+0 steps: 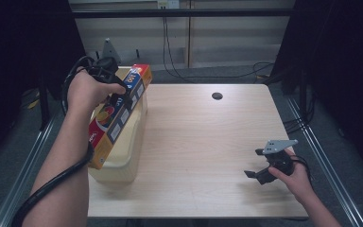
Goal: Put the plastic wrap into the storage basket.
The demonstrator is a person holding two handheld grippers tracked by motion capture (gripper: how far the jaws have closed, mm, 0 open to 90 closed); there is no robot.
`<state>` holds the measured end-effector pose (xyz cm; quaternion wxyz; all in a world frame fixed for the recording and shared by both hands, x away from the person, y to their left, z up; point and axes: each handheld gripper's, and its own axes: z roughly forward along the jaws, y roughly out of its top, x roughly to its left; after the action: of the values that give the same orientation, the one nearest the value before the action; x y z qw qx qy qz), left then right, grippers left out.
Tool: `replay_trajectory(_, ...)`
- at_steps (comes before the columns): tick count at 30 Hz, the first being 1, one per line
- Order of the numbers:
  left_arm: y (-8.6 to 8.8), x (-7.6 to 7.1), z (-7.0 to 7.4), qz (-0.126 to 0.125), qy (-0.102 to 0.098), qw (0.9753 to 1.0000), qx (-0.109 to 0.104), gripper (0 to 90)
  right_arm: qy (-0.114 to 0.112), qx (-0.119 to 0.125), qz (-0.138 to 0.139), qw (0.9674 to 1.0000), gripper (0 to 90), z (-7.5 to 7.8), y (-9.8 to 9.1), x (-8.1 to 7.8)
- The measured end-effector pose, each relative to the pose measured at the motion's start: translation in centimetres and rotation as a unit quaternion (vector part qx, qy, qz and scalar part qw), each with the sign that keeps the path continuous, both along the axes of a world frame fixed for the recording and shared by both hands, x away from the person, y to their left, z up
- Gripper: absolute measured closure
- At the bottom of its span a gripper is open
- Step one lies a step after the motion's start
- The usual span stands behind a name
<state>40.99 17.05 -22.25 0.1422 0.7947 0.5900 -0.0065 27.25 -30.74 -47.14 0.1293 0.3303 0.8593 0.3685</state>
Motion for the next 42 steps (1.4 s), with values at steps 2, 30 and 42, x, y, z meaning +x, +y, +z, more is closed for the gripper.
replay_trajectory(2, 0.2, -0.1, 0.0, 0.006, 0.001, 1.0000, 0.001, 40.4, 0.003, 0.002, 0.000, 1.0000, 2.9, 0.0, 0.0, 0.0)
replay_trajectory(30, 2.6, 0.1, -1.5, 0.068, 0.008, 0.9976, 0.010, 40.4, 0.003, 0.004, 0.002, 1.0000, 3.0, 0.1, 0.0, -0.1)
replay_trajectory(42, 2.7, 0.4, -2.6, 0.079, 0.019, 0.9966, 0.011, 40.3, 0.002, 0.005, 0.000, 1.0000, 3.0, 0.1, 0.0, -0.1)
